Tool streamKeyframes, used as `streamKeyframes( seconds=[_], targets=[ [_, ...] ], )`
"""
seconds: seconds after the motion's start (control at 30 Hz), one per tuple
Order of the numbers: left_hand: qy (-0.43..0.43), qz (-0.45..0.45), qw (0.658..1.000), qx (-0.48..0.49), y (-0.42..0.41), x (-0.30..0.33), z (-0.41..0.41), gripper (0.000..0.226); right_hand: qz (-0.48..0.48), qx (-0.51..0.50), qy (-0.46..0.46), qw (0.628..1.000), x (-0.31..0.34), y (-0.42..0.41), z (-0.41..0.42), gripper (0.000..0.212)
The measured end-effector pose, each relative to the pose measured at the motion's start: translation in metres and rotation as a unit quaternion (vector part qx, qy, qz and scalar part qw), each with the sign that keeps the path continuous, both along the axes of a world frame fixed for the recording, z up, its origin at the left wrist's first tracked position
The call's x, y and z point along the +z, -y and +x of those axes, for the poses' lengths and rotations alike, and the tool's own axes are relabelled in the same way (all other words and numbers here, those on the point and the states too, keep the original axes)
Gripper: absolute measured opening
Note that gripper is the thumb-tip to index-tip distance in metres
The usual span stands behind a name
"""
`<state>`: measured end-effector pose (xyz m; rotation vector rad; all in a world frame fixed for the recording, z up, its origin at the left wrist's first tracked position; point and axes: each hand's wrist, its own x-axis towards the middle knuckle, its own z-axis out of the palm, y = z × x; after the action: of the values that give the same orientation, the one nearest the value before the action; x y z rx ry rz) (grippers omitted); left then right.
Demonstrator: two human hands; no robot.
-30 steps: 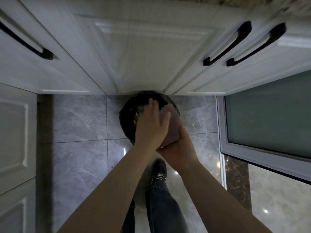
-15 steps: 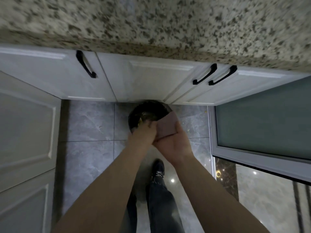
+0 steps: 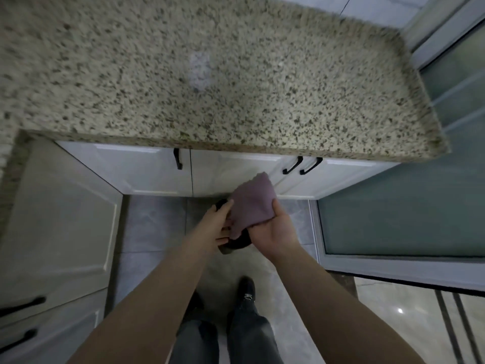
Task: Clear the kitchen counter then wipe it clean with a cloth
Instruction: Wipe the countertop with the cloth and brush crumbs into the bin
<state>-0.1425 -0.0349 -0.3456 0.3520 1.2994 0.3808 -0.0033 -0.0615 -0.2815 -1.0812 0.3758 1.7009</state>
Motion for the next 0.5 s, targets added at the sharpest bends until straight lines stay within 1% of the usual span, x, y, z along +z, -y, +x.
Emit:
streamKeyframes(
  seconds=[0.03,0.07,0.1,0.17,0.23,0.33,0.4,0.47,0.5],
  targets=[
    [0.055,-0.041,0.997,0.031,-0.003,0.014,0.002,0.063,0.007,-0.004,0.019,1.0,0.012,-0.003,-0.003,0.057],
    [0.096,-0.075,0.992,0.037,-0.001,0.018,0.0,0.054,-0.003,-0.006,0.037,0.999,0.016,-0.005,-0.005,0.058],
    [0.117,-0.083,0.989,0.035,0.0,0.03,0.003,0.041,-0.006,-0.004,0.043,0.999,0.025,-0.005,-0.004,0.06],
    [0.099,-0.08,0.991,0.029,0.007,0.045,0.006,0.019,-0.014,-0.003,0.039,0.999,0.046,-0.001,0.003,0.062],
    [0.051,-0.077,0.996,0.021,0.015,0.058,0.01,0.004,-0.004,-0.014,0.011,1.0,0.064,0.001,0.019,0.061],
    [0.003,-0.085,0.996,0.023,0.019,0.07,0.02,0.015,0.008,-0.007,0.018,1.0,0.086,-0.004,0.053,0.063],
    [-0.031,-0.074,0.997,0.013,0.011,0.087,0.033,0.023,0.027,-0.014,0.029,0.999,0.105,-0.015,0.079,0.061],
    [-0.034,-0.061,0.998,0.0,0.0,0.102,0.057,0.036,0.041,-0.024,0.057,0.997,0.118,-0.028,0.11,0.058],
    [-0.03,-0.047,0.998,-0.007,-0.005,0.11,0.071,0.037,0.042,-0.026,0.077,0.996,0.124,-0.033,0.124,0.058]
  ],
)
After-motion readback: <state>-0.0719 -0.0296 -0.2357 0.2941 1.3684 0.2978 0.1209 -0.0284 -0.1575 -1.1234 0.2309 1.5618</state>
